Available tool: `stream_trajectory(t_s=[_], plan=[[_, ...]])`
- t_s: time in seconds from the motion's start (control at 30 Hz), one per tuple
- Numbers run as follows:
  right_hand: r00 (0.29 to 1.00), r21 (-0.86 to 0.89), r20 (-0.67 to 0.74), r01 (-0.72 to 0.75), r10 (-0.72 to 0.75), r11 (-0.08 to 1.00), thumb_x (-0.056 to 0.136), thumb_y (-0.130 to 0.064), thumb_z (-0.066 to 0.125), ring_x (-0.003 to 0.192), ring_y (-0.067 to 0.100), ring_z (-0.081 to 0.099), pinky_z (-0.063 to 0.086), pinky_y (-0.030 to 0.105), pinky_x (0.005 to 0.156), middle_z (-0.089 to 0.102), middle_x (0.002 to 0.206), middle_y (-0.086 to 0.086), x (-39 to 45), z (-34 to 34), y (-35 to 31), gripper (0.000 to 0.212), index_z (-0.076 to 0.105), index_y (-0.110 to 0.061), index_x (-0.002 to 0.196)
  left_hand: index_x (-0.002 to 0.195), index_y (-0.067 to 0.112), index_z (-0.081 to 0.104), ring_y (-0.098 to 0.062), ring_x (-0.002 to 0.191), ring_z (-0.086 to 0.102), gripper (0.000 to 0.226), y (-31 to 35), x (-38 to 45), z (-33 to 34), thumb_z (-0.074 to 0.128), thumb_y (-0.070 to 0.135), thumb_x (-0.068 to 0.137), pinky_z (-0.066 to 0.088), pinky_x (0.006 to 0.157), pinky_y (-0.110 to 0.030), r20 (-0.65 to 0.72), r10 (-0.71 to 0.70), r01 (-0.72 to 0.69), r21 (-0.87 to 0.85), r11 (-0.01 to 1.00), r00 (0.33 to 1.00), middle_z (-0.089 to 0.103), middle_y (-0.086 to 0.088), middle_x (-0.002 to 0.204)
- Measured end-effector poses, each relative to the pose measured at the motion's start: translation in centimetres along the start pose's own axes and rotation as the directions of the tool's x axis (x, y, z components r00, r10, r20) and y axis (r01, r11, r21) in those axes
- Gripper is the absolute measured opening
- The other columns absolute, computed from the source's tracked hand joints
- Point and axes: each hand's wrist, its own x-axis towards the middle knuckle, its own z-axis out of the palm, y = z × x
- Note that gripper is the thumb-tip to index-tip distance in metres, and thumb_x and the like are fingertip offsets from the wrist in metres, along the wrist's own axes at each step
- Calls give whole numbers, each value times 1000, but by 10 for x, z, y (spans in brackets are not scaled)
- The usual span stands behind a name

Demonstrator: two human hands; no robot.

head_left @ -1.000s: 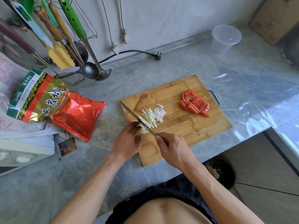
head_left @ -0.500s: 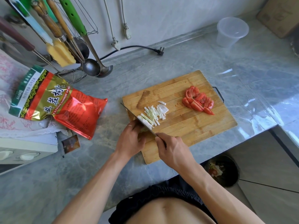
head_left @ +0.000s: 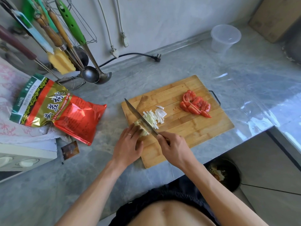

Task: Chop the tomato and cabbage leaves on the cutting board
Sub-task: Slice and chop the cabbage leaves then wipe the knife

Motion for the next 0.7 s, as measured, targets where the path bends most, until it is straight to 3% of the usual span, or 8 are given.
stream_trajectory(t_s=[0.1, 0.27, 0.37, 0.5, 0.6, 0.7], plan=[[1000, -11, 5, 27, -27, 1000, 104, -21, 48, 50, 17, 30, 26, 27, 48, 35, 51, -3, -5, 3, 1, 34, 57, -3, 76, 123, 4, 64, -26, 129, 51, 47, 0, -1, 1, 52, 30, 87, 45, 105, -41, -3, -19, 19, -6, 1000, 1000, 62, -13, 132], [999, -5, 35, 8, -8, 1000, 104, -23, 47, 49, 16, 28, 25, 30, 50, 35, 52, -3, -11, 4, -2, 37, 48, -9, 69, 124, 7, 64, -30, 116, 61, 47, 4, -2, -2, 72, 18, 79, 57, 80, -37, 56, -103, 105, -37, 994, 993, 55, -16, 136], [999, -20, 45, -7, 8, 1000, 103, -24, 47, 50, 16, 29, 26, 31, 50, 35, 52, -3, -10, 6, -4, 36, 50, -9, 70, 124, 9, 64, -29, 115, 62, 46, 4, 0, -6, 71, 14, 79, 56, 79, -36, 56, -88, 91, -67, 994, 995, 57, -14, 133], [998, -44, 58, -22, 24, 999, 103, -24, 47, 50, 16, 33, 32, 37, 50, 40, 52, -3, -8, 8, -1, 32, 58, -10, 77, 122, 13, 64, -25, 115, 61, 41, 1, 2, -6, 52, 26, 85, 58, 80, -38, 53, -79, 84, -114, 990, 996, 58, -9, 133], [999, -100, 38, 5, -2, 995, 103, -28, 46, 48, 23, 43, 39, 44, 48, 48, 53, 1, -10, 13, 2, 31, 63, -11, 84, 119, 13, 66, -26, 110, 63, 39, 2, 1, -7, 58, 22, 81, 57, 76, -36, 48, -84, 89, -110, 990, 995, 60, -9, 130], [999, -159, 36, 20, -14, 987, 103, -31, 43, 48, 27, 46, 34, 38, 44, 48, 53, 1, -9, 22, 3, 31, 64, -13, 90, 116, 13, 67, -26, 108, 63, 38, 2, 2, -8, 61, 18, 79, 59, 74, -36, 69, -76, 85, -124, 989, 995, 60, -8, 128]])
